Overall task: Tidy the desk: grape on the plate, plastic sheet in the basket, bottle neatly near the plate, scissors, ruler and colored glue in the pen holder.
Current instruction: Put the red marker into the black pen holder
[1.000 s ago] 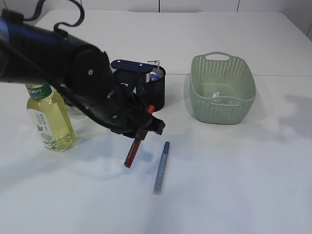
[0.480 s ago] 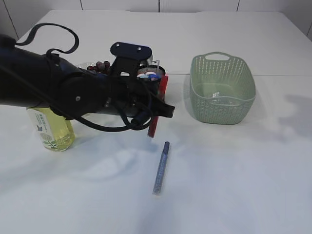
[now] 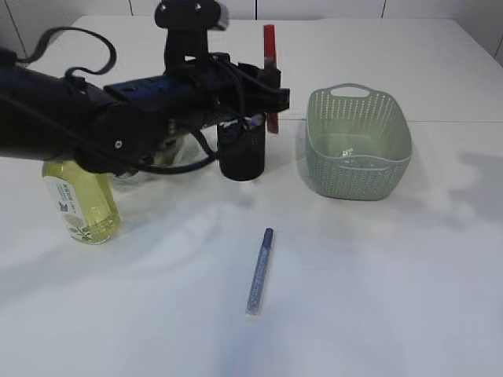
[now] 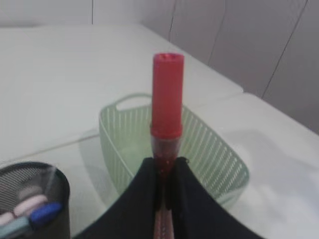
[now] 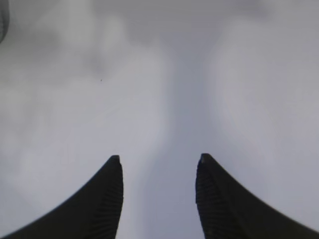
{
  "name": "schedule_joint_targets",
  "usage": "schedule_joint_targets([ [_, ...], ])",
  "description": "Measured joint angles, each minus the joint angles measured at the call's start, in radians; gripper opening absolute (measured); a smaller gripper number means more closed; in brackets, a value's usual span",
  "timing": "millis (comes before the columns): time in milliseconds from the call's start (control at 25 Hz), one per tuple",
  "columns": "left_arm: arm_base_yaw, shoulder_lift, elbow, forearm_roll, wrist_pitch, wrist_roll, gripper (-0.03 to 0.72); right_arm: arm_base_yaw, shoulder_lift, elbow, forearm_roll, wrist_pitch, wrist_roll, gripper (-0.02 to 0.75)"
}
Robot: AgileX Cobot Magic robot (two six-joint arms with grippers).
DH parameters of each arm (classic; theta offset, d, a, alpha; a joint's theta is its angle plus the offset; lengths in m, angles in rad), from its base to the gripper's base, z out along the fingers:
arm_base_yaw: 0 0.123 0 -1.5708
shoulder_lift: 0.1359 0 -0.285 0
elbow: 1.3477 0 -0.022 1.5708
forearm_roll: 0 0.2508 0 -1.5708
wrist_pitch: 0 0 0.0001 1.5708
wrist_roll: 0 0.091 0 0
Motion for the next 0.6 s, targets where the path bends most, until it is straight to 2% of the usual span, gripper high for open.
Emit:
schedule_joint_targets([
  [160,0.050,0.000,-0.075,-0.026,0.006,-0.002,0.039,0.000,0.000,0.000,0.000,0.000,0.000,0.381],
  [400,0.108,0.034,-0.222,-0.006,0.061,-0.002,0.046,0.000,0.000,0.000,0.000,0.000,0.000,0.381],
  [600,0.142,0.104,-0.274,0.003,0.084,-0.002,0.050,0.000,0.000,0.000,0.000,0.000,0.000,0.381],
])
